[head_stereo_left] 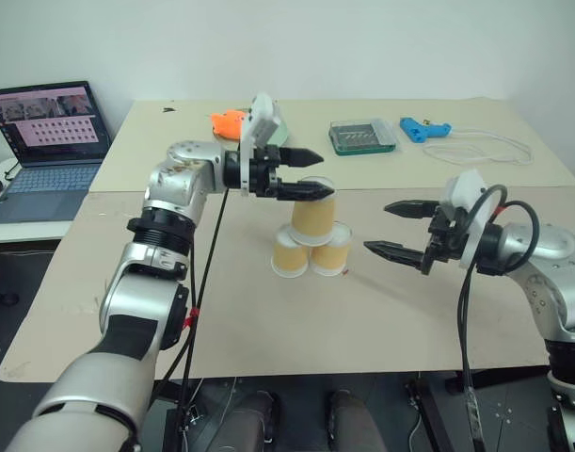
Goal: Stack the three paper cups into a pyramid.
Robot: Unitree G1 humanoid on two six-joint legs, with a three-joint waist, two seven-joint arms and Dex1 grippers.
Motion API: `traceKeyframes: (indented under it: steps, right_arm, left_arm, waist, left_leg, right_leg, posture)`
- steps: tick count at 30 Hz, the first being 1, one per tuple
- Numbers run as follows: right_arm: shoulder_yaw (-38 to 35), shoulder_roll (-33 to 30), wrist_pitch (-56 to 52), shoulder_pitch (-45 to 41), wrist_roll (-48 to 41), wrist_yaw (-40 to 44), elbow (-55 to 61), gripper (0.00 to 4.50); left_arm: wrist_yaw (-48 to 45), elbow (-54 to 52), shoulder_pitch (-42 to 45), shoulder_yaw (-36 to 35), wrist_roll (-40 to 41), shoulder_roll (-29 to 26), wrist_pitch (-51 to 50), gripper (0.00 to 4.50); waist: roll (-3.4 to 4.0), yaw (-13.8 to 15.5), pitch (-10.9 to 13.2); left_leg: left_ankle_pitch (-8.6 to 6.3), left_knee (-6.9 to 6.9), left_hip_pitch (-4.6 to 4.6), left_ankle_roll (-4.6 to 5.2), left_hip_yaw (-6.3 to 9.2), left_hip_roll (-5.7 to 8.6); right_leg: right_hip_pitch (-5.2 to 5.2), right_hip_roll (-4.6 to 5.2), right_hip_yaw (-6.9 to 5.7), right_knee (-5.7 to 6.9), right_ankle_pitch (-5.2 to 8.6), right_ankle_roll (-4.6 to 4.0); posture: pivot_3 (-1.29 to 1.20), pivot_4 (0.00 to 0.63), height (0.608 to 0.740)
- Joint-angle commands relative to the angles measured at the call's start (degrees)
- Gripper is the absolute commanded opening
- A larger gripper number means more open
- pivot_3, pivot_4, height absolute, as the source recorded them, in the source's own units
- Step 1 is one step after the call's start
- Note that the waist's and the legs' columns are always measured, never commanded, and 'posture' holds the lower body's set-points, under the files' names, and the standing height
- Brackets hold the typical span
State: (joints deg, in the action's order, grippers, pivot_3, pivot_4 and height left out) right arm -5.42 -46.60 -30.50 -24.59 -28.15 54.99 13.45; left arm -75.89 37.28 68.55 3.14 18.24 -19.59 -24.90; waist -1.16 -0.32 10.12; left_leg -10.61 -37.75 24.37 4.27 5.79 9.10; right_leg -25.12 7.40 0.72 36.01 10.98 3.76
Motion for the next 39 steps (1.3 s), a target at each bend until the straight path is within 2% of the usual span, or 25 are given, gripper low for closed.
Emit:
traceKeyframes:
  steps: [1,8,12,17,21,24,27,29,35,39]
  right_arm:
    - [-0.91,-0.06,1.18,-1.79,-0.23,0.39,0.29,4.5]
    - [-0.06,0.47,1.58,-2.8,0.21,0.79,-0.7,4.5]
    - [-0.1,0.67,1.7,-2.89,0.58,0.94,-0.8,4.5]
    - [-1.26,0.54,1.24,-1.34,1.59,-0.65,-0.16,4.5]
    - [-2.88,0.35,1.07,1.06,2.98,-3.53,0.2,4.5]
    - [-3.82,1.21,2.08,1.63,8.52,-11.7,-3.15,4.5]
    - [-6.22,7.42,5.54,-2.08,19.31,-34.16,-14.64,4.5]
    - [-7.14,10.36,7.08,-2.16,22.15,-40.44,-17.19,4.5]
    - [-11.55,16.39,9.78,-1.44,21.97,-47.91,-22.38,4.5]
    - [-12.83,17.33,12.83,-1.16,21.99,-49.18,-25.18,4.5]
  left_arm:
    - [1.4,-3.75,2.35,-2.49,1.99,-1.17,-1.51,4.46]
    - [8.68,-7.59,1.7,-7.93,4.29,-2.74,-3.21,4.46]
    - [22.93,-12.16,-1.07,-14.88,4.87,-1.96,-1.16,4.46]
    - [43.86,-27.8,-13.76,-20.74,2.44,1.17,-1.65,4.46]
    - [56.74,-39.12,-25.82,-23.6,0.37,3.73,-3.75,4.46]
    - [63.85,-46.56,-36.74,-24.99,-3.06,4.39,-4.09,4.46]
    - [70.57,-47.93,-44.42,-30.12,-4.35,4.77,-2.56,4.46]
    - [71.93,-47.08,-46.96,-31.32,-4.78,4.13,-0.49,4.46]
    - [72.33,-44.18,-50.45,-32.02,-5.65,2.67,4.6,4.46]
    - [73.16,-42.19,-51.08,-32.11,-5.32,2.66,6.54,4.46]
  waist:
    - [0.0,0.0,0.0]
    - [0.0,-0.26,0.0]
    - [0.0,-0.43,0.0]
    - [0.02,-0.37,-0.02]
    - [0.02,-0.01,-0.02]
    - [0.02,0.1,-0.02]
    - [-0.07,0.39,-0.08]
    - [-0.06,1.02,-0.08]
    - [-0.03,1.97,-0.11]
    - [-0.01,1.77,-0.12]
  left_leg:
    - [0.0,0.0,0.0,0.0,0.0,0.0]
    - [0.0,-0.02,0.0,0.0,0.0,0.0]
    - [0.0,-0.02,-0.01,0.0,-0.01,0.0]
    - [0.01,-0.02,-0.09,-0.04,-0.02,-0.02]
    - [0.02,-0.05,-0.07,-0.05,-0.02,0.0]
    - [0.02,-0.05,-0.06,-0.06,-0.05,0.0]
    - [0.02,-0.06,-0.12,-0.09,-0.1,-0.03]
    - [0.08,-0.05,-0.16,-0.2,-0.11,-0.04]
    - [0.13,-0.05,-0.23,-0.28,-0.07,-0.05]
    - [0.05,-0.04,-0.31,-0.16,-0.09,-0.03]
  right_leg:
    - [0.0,0.0,0.0,0.0,0.0,0.0]
    - [-0.01,-0.01,0.01,0.03,0.0,0.01]
    - [-0.02,0.0,0.04,0.03,0.0,0.01]
    - [0.02,0.0,0.09,0.07,-0.01,0.0]
    - [0.04,-0.01,0.1,0.07,-0.02,0.0]
    - [0.0,-0.02,0.14,0.07,-0.02,0.0]
    - [0.03,-0.06,0.15,0.1,-0.08,-0.07]
    - [0.01,-0.08,0.15,0.12,-0.18,-0.07]
    - [0.0,-0.17,0.13,0.06,-0.22,-0.06]
    - [0.07,-0.17,0.15,-0.02,-0.24,-0.02]
  posture:
    - [0.0,0.15,0.73]
    - [0.0,0.15,0.73]
    - [0.0,0.15,0.73]
    - [0.0,0.15,0.73]
    - [0.0,0.15,0.73]
    - [0.0,0.15,0.73]
    - [0.0,0.15,0.73]
    - [0.0,0.15,0.73]
    - [0.0,0.15,0.73]
    - [0.0,0.15,0.73]
